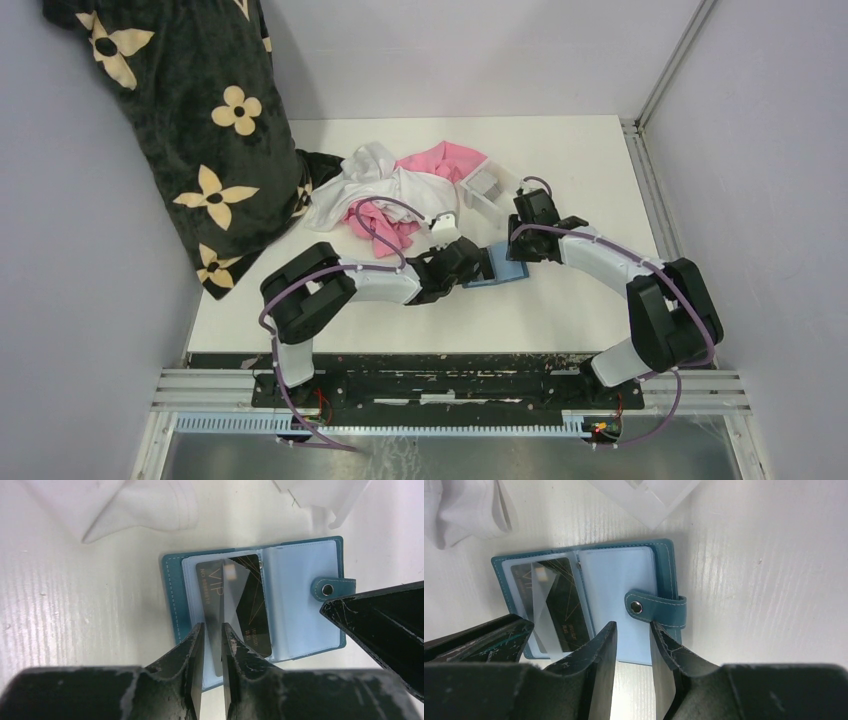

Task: Put the credit cards into the card holder
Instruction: Insert the credit card into the card holder.

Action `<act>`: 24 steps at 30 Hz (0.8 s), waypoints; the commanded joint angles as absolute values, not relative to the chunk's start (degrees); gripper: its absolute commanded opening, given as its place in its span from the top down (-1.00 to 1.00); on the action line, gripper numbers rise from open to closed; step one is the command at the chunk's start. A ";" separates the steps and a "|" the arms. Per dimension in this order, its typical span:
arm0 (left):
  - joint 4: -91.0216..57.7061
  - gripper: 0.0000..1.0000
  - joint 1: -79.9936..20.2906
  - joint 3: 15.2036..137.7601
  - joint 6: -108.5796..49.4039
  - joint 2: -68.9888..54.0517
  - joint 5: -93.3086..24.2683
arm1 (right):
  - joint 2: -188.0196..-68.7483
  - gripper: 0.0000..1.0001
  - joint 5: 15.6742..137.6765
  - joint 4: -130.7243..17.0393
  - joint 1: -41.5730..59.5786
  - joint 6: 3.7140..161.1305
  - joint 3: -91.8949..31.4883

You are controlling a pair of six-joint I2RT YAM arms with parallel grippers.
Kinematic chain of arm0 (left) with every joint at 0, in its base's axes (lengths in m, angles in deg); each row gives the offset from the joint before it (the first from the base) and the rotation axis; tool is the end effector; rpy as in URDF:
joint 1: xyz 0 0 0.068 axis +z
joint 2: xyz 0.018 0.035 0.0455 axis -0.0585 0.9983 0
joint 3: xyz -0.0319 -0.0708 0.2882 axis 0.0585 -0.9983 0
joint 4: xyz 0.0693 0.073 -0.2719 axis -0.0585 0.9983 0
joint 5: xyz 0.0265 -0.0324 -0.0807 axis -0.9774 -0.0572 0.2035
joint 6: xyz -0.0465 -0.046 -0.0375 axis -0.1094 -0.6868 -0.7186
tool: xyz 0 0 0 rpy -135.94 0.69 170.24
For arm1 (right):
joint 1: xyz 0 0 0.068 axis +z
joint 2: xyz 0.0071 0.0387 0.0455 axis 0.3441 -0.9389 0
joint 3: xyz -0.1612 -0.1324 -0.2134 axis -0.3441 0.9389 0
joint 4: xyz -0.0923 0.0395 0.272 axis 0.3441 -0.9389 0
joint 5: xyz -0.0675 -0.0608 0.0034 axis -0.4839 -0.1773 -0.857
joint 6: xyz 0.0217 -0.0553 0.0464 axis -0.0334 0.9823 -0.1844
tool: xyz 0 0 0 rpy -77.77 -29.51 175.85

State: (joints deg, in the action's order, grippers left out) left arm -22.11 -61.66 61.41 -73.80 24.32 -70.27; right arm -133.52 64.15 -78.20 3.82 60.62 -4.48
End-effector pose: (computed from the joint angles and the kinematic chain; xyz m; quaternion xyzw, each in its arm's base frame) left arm 0.2481 -0.3458 0.1302 -0.0761 0.8911 -0.2097 0.3952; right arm 0.3042 0.1292 0.1719 0.0508 0.9597 0.0843 0.2631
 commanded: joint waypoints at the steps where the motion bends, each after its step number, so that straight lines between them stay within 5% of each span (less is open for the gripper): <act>1: -20.22 0.45 -61.47 63.36 -71.09 19.96 -72.49 | -134.22 0.27 64.76 -77.43 3.62 61.11 -7.03; 24: -19.96 0.38 -61.43 69.78 -70.03 20.11 -73.80 | -130.43 0.16 66.91 -78.83 3.70 63.34 -8.96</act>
